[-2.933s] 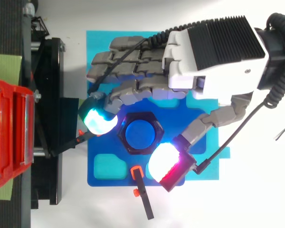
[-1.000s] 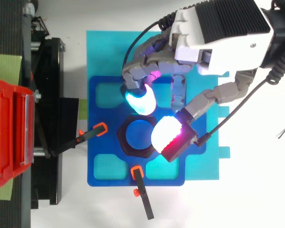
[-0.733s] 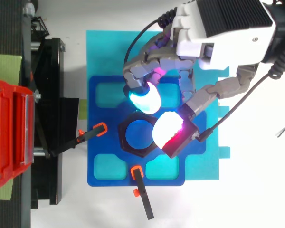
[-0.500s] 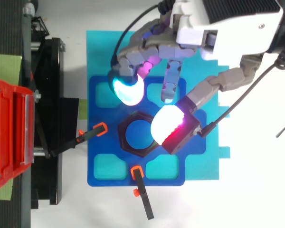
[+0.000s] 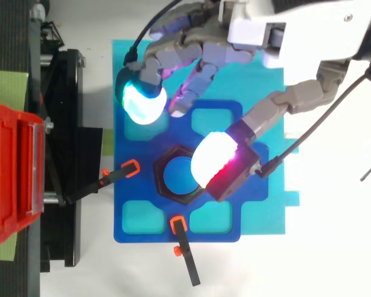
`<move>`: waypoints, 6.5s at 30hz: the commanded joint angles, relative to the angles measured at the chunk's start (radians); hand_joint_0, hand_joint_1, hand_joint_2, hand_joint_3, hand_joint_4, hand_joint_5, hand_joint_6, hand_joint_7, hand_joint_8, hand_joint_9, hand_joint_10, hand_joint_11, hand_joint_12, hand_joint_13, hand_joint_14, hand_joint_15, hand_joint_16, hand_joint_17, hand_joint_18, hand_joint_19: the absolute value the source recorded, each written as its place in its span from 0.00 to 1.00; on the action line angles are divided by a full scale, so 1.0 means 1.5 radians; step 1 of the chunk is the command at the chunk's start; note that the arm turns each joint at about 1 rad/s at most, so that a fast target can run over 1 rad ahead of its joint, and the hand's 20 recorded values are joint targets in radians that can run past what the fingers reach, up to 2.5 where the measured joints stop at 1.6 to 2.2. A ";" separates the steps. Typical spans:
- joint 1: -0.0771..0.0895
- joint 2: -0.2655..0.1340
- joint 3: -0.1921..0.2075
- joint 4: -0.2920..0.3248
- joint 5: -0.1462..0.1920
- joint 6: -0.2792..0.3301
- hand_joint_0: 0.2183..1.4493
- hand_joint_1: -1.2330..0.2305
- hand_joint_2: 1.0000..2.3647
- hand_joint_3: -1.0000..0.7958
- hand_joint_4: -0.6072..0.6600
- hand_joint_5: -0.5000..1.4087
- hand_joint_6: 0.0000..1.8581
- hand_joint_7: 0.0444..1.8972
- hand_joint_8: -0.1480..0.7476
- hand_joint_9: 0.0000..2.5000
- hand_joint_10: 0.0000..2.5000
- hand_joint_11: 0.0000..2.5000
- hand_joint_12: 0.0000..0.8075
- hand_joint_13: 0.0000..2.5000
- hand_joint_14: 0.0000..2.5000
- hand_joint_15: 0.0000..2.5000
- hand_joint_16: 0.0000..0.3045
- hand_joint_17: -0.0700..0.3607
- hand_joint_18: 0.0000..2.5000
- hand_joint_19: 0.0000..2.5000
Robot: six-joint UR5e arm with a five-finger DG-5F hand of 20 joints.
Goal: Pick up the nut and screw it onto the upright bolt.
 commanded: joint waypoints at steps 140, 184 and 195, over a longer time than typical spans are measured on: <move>0.015 0.000 -0.031 0.024 -0.007 0.019 0.16 0.49 0.00 0.28 0.58 0.14 0.27 0.30 0.44 0.12 0.00 0.00 0.48 0.00 0.00 0.00 0.20 0.47 0.00 0.00; 0.035 0.000 -0.068 0.063 0.016 0.029 0.18 0.48 0.00 0.28 0.71 0.22 0.27 0.51 0.48 0.19 0.00 0.00 0.46 0.06 0.00 0.00 0.18 0.45 0.00 0.00; 0.027 0.000 -0.067 0.060 0.015 0.029 0.20 0.49 0.00 0.28 0.69 0.26 0.27 0.62 0.48 0.29 0.00 0.00 0.44 0.11 0.00 0.00 0.17 0.43 0.00 0.00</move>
